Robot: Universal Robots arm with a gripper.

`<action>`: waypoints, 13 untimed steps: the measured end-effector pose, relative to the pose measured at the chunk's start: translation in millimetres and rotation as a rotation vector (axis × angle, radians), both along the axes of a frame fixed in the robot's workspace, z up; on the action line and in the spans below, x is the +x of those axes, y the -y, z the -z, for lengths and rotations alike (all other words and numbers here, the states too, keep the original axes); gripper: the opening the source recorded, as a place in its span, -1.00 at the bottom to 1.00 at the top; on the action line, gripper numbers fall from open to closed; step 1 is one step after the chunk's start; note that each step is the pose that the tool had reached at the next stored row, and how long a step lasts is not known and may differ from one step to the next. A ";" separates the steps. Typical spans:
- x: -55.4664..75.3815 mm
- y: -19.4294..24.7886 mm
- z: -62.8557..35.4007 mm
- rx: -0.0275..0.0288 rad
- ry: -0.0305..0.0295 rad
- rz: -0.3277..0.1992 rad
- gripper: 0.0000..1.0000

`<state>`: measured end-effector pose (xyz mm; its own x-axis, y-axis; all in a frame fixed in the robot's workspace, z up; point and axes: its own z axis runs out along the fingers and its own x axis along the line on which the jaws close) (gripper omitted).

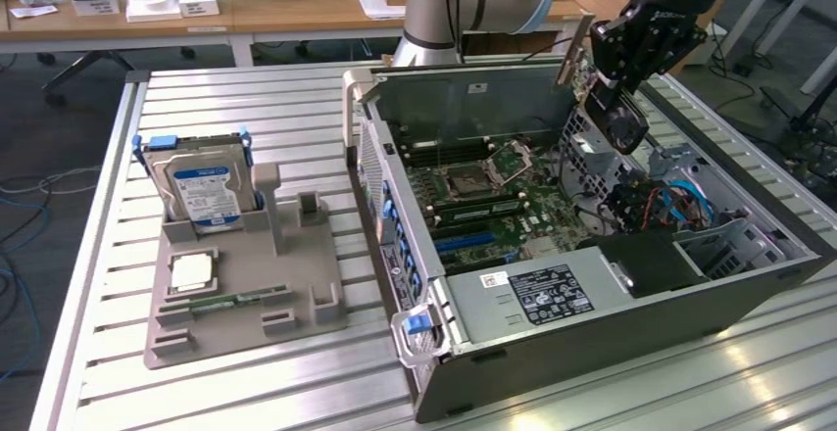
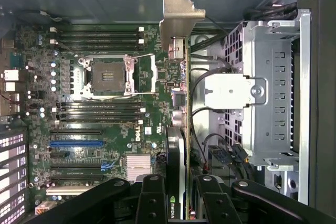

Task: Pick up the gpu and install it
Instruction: 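Insert the gpu into the slot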

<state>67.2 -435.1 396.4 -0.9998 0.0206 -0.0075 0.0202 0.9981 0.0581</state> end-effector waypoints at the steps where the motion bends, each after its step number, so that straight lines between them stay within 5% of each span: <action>1: 0.0 0.0 0.0 0.0000 -0.0001 -0.002 -0.46; 13: -0.2 0.0 0.3 0.0000 0.0000 -0.123 -0.46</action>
